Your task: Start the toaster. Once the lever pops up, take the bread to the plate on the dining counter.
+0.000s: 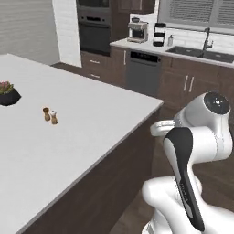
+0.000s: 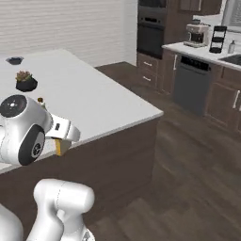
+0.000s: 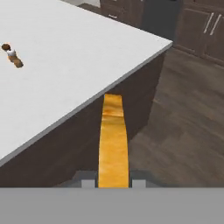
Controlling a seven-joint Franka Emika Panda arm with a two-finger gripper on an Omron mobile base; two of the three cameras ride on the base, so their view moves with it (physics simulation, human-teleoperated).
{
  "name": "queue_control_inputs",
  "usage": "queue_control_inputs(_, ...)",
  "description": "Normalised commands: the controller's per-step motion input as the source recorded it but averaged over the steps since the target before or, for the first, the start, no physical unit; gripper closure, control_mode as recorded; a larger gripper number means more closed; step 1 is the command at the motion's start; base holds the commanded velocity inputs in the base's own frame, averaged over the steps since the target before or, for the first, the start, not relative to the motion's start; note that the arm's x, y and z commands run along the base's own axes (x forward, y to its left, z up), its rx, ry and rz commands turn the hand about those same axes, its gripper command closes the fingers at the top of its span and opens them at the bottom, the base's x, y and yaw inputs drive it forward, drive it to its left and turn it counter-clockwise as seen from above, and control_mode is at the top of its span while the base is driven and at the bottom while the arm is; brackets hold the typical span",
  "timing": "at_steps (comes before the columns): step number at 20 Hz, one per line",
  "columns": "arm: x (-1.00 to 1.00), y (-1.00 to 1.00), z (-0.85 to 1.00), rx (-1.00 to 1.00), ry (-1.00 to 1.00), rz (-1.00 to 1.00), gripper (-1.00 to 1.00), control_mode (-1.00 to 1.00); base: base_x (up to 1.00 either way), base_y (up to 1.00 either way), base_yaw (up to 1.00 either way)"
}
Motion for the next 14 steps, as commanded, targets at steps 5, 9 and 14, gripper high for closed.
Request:
queue_control_inputs(5, 0.00, 0.00, 0.00, 0.00, 0.00, 0.00, 1.00, 1.00, -0.04, 0.05, 1.00)
queue_control_inputs(9, 0.00, 0.00, 0.00, 0.00, 0.00, 0.00, 1.00, 1.00, 0.00, 0.87, 0.76)
queue_control_inputs(14, 0.00, 0.00, 0.00, 0.00, 0.00, 0.00, 1.00, 1.00, 0.00, 1.00, 0.35)
